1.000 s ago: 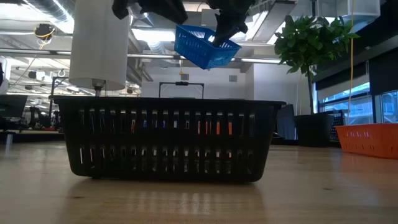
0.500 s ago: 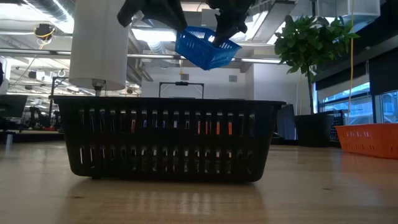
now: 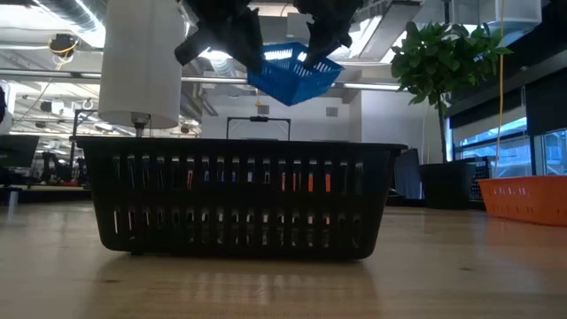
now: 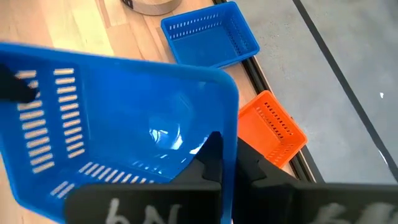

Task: Stack baskets by color
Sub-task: Stack the blue basket on top of the blue basket on the table

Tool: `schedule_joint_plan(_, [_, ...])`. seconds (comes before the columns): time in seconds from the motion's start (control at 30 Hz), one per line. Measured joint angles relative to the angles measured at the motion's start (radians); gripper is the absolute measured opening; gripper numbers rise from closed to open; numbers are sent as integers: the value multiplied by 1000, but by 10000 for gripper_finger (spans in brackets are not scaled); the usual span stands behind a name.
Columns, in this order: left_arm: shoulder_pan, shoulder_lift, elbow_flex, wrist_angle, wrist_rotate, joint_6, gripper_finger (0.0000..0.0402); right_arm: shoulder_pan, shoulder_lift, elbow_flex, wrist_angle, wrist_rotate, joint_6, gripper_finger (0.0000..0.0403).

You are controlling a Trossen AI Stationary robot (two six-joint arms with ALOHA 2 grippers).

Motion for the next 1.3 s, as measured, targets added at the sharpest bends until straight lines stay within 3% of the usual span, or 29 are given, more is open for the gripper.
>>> schedule_joint_plan(0.13, [-1, 7, 1, 4, 8, 0, 63, 0, 0, 0, 2, -4, -3, 0])
schedule_joint_plan(0.33, [0, 5, 1, -1, 18, 23, 7, 1, 0, 0, 2, -12, -11, 0])
schedule_joint_plan(0.73, [-10, 4, 1, 0, 19, -35, 1, -1, 0, 0, 7, -60, -26, 24])
schedule_joint_plan(1.03, [-10, 2, 1, -17, 65, -84, 0, 1, 0, 0, 5, -76, -80, 27])
schedule_joint_plan(1.2, [-10, 0, 1, -15, 79, -91, 0, 0, 0, 0, 5, -89, -94, 5])
schedule_joint_plan(1.3, [-10, 0, 1, -16, 81, -90, 0, 0, 0, 0, 7, -91, -106, 17])
